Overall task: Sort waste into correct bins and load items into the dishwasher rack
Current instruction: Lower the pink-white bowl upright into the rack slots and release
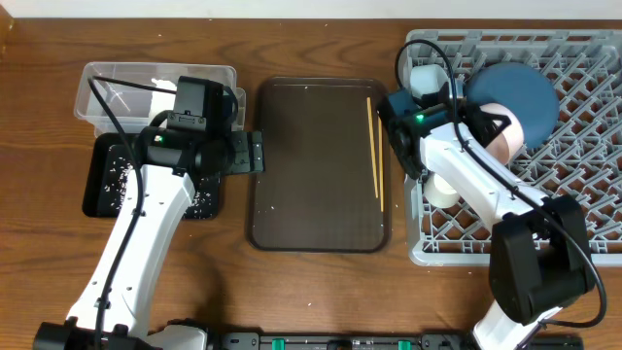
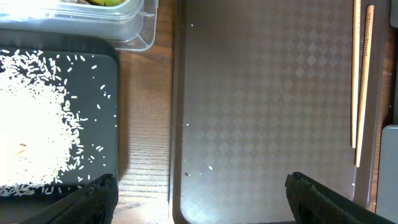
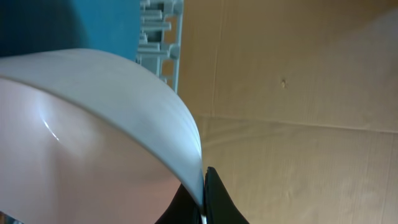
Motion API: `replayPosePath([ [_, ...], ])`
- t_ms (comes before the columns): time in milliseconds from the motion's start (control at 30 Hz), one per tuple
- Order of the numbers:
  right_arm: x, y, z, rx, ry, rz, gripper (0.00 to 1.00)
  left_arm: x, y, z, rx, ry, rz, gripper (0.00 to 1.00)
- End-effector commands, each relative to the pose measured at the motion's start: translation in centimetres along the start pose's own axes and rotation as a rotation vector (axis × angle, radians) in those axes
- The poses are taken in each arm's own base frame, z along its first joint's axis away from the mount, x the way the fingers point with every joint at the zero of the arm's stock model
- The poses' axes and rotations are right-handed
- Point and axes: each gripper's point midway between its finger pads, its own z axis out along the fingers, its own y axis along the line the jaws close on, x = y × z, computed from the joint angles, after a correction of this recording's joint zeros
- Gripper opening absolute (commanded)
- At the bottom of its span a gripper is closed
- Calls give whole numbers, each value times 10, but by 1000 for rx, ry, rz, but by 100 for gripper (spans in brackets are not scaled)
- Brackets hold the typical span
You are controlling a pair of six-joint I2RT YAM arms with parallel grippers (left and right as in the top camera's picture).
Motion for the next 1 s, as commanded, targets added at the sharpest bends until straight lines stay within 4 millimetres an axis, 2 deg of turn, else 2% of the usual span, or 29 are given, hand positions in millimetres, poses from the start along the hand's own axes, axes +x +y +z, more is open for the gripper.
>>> replayPosePath([
  [0,12,-12,9,18,30,73,1,-6,1,-7,-8,-28,5,89],
  [200,16,-4,16,-36,57,87,1,-6,1,-7,-8,-28,5,89],
  [500,14,24,9,-192,55,91,1,-6,1,-7,-8,-28,5,89],
  [800,4,27,-11,-195,-4,75,1,-6,1,-7,-8,-28,5,89],
  [967,7,15,-4,-126,8,76,1,-6,1,-7,-8,-28,5,89],
])
